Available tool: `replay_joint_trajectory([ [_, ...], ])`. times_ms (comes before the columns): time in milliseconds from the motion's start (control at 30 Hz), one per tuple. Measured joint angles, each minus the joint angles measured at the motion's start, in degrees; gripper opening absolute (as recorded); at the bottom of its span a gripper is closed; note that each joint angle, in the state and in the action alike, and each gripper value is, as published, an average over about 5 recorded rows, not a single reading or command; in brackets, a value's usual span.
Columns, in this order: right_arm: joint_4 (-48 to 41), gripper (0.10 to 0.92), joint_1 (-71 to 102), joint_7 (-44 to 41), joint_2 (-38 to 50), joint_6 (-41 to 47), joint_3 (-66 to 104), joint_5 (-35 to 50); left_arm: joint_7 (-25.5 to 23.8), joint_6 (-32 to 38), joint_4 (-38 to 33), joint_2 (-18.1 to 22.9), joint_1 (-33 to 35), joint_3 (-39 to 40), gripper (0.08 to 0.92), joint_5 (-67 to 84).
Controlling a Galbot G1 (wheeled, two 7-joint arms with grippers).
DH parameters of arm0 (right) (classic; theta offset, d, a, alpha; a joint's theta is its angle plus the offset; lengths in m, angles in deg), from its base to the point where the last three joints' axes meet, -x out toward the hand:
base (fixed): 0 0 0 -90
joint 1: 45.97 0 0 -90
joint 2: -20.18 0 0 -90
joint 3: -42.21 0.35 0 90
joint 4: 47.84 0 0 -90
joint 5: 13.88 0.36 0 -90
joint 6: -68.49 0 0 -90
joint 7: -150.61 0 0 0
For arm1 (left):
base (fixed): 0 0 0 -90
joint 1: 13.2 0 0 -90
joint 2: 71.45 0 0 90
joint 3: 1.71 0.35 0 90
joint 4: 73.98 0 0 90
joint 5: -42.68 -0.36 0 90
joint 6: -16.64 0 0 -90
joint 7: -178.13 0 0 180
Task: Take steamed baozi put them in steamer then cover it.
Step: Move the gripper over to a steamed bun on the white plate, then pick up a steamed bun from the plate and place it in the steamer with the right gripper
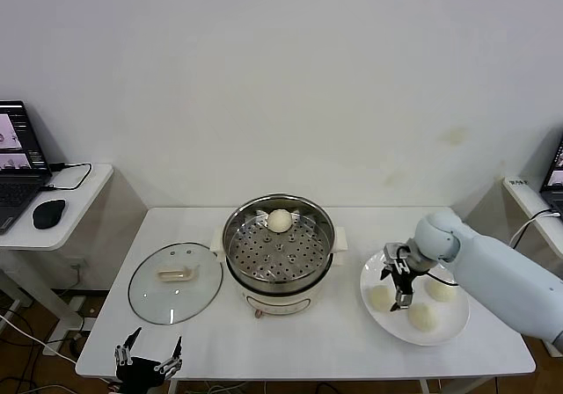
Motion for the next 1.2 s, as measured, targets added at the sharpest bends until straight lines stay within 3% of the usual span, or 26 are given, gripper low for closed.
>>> replay_joint_trajectory([
  [433,-0.62,0.823,1.28,1.55,-0.59,0.40,0.68,-0.36,0.11,0.02,0.25,0.09,0.04,-0.01,0.823,0.00],
  [533,-0.53,0.788,1.54,1.74,-0.56,0.50,0.89,-0.22,0.11,0.02,0.35,0.14,0.01,0.09,0.823,-0.01],
  [733,-0.42,0.642,1.76,1.92,-0.25,0.63,1.10,-0.01,0.12,0.02,0.51,0.09,-0.17,0.25,0.823,-0.05],
  [1200,3.05,0.622,-3.79,0.83,4.50,2.23,-1.12,3.78,0.00,0.01,-0.49,-0.02,-0.35,0.40,0.823,-0.16],
])
